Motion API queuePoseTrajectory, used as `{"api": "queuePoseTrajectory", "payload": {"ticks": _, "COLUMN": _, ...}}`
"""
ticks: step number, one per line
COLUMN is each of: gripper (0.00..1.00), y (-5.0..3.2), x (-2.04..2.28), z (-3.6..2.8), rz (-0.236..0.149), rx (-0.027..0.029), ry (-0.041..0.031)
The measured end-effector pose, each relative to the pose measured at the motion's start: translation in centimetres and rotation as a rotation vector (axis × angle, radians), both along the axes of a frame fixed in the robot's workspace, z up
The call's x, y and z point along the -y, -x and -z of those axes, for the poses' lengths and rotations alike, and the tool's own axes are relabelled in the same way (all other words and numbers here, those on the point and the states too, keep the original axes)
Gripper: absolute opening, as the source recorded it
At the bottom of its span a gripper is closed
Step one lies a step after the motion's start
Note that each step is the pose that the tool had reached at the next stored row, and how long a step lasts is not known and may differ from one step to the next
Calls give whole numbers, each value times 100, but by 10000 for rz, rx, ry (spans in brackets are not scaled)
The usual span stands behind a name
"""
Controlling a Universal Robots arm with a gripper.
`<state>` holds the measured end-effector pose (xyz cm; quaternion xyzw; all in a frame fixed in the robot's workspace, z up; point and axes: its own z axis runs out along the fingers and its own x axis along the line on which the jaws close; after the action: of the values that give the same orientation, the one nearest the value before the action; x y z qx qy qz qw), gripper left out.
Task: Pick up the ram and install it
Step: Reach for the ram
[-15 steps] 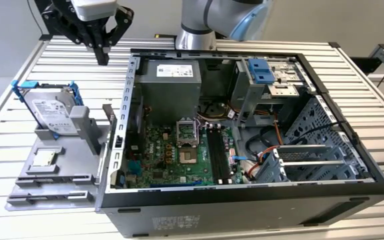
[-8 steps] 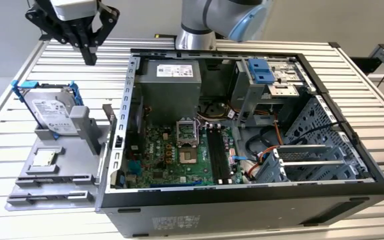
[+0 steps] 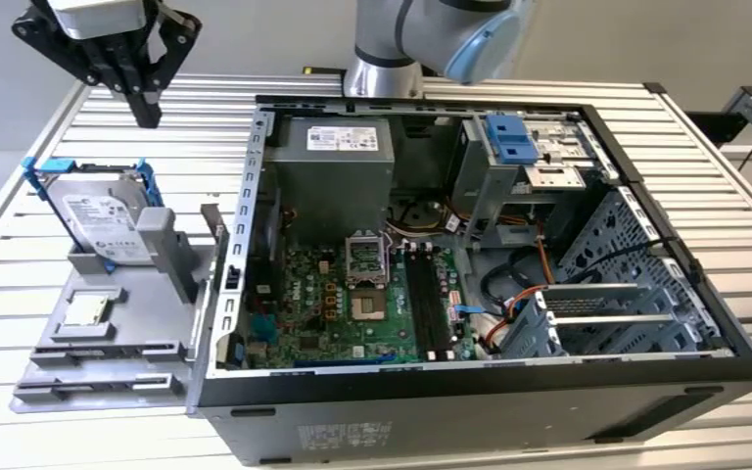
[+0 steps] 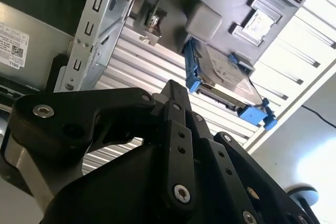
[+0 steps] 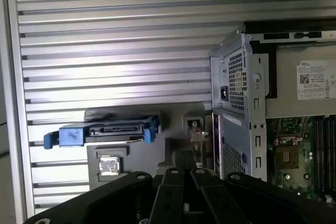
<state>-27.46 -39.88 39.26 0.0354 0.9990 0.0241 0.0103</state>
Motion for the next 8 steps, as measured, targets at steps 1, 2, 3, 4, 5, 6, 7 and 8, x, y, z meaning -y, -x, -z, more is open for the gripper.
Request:
{"api": "queuePoseTrajectory", "payload": {"ticks": 1, "gripper": 0, "y": 33, "x": 0, "z": 0, "rz": 0, "rx": 0, "ry": 0}}
{"api": "queuePoseTrajectory", "payload": {"ticks": 2, "gripper": 0, "y": 66, "x": 0, "z": 0, "rz": 0, "rx": 0, "ry": -1}}
{"api": "queuePoseTrajectory", "payload": {"ticks": 3, "gripper": 0, "y": 134, "x": 0, "z": 0, "rz": 0, "rx": 1, "ry": 0}}
{"api": "queuePoseTrajectory", "payload": {"ticks": 4, "gripper": 0, "y": 167, "x": 0, "z": 0, "rz": 1, "rx": 0, "ry": 0}}
{"api": "queuePoseTrajectory", "payload": {"ticks": 5, "gripper": 0, "y": 202, "x": 0, "z": 0, "rz": 1, "rx": 0, "ry": 0}}
{"api": "queuePoseTrajectory", "payload": {"ticks": 6, "gripper": 0, "y": 238, "x": 0, "z": 0, "rz": 0, "rx": 0, "ry": 0}}
{"api": "queuePoseTrajectory", "payload": {"ticks": 7, "gripper": 0, "y": 272, "x": 0, "z": 0, "rz": 0, "rx": 1, "ry": -1}}
{"api": "queuePoseTrajectory", "payload": {"ticks": 8, "gripper": 0, "y": 307, "x": 0, "z": 0, "rz": 0, "rx": 0, "ry": 0}}
